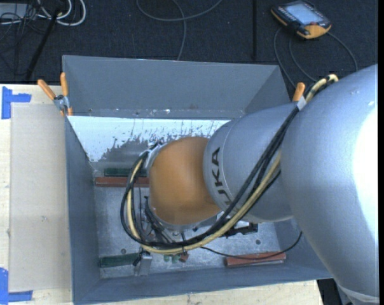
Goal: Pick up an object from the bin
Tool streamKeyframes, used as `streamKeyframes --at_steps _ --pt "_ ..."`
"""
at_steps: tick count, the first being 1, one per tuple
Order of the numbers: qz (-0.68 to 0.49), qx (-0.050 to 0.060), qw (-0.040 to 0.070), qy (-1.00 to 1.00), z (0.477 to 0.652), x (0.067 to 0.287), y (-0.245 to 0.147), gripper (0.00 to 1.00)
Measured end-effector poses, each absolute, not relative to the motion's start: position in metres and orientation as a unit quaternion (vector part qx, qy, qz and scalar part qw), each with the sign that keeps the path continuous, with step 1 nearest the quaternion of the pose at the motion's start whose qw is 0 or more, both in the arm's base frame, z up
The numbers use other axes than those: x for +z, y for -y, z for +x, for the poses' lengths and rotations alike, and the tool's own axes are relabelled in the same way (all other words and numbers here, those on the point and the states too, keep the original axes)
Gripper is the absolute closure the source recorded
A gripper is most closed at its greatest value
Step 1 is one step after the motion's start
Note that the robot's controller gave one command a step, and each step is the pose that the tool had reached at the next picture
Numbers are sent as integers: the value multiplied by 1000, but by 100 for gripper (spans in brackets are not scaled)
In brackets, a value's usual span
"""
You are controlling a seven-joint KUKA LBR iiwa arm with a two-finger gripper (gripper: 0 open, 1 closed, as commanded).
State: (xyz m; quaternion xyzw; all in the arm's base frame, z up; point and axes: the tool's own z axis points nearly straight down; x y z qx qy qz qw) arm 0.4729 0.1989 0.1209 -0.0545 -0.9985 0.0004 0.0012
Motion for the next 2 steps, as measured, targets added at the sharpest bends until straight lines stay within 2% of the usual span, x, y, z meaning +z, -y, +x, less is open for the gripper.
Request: streamKeyframes --at_steps 1,2 --pt "-49 0 -2 999 475 68 -209 0" --pt "24 0 -1 1000 470 71 -207 100"
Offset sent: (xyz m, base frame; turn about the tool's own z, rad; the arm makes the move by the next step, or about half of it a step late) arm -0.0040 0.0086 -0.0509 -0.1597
